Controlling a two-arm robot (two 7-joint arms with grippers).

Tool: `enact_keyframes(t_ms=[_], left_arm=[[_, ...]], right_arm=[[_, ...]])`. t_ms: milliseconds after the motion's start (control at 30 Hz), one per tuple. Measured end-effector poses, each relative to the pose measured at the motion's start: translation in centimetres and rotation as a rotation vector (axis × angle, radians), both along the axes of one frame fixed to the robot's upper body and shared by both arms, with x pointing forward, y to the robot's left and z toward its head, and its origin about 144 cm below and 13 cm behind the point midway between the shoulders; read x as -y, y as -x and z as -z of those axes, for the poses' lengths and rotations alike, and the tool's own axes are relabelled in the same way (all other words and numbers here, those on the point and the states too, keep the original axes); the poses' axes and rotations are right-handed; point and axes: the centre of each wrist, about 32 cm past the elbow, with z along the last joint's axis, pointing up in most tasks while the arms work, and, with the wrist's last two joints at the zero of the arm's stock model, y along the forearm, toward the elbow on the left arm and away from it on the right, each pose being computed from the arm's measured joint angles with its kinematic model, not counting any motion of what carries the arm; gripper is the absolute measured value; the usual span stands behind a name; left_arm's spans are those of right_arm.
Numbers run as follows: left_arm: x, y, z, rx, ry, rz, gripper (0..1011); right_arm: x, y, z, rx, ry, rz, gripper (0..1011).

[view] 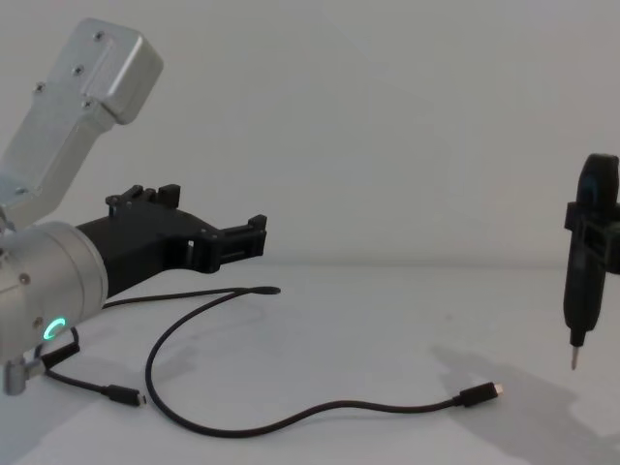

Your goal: Pick up the data cable with the one hand.

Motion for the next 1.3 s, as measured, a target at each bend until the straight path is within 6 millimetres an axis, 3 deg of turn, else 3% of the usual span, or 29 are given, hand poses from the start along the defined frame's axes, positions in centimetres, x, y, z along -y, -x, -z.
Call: enact_keyframes(t_ms=[900,1300], left_arm=[[0.0,0.0,0.0,0.000,0.001,0.001,1001],[0.4,-0.5,-1.1,-0.032,0.006,0.089,1001]], right_arm=[[0.0,0.0,0.0,0.000,0.000,0.000,274],[0.0,0.0,0.0,0.000,0.000,0.000,274]])
